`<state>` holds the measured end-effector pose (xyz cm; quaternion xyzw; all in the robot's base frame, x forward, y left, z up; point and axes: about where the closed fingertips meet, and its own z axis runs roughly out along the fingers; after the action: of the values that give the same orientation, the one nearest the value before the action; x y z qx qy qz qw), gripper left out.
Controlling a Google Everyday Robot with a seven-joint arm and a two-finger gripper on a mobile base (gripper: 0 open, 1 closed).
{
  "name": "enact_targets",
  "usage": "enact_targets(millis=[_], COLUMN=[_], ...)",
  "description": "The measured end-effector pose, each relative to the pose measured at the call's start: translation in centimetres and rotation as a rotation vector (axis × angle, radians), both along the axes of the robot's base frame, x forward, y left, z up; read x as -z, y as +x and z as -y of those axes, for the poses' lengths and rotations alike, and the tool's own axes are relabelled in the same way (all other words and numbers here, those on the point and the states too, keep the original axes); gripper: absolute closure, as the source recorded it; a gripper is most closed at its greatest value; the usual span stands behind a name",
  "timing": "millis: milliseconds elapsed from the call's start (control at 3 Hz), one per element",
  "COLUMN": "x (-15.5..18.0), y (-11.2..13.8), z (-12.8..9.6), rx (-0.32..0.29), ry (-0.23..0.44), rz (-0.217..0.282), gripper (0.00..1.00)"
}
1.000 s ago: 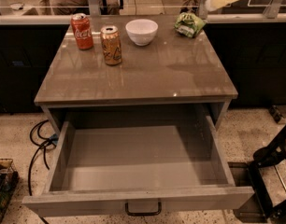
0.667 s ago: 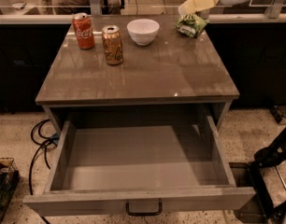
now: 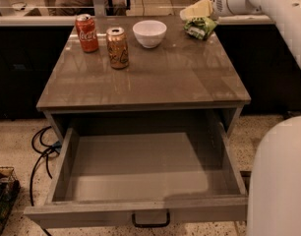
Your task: Place green jalapeno chip bag into top drawer
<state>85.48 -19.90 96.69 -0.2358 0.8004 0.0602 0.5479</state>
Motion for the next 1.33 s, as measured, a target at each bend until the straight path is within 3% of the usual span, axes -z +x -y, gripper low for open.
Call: enact_targets(millis=[333, 1333], x=[1.3, 3.9], y=[1.9, 6.7], z=[3.0, 2.6], rx=[0.065, 0.107], ry=[-0.041, -0.037], rz=[0.013, 0.017], gripper=[0.0, 0.0])
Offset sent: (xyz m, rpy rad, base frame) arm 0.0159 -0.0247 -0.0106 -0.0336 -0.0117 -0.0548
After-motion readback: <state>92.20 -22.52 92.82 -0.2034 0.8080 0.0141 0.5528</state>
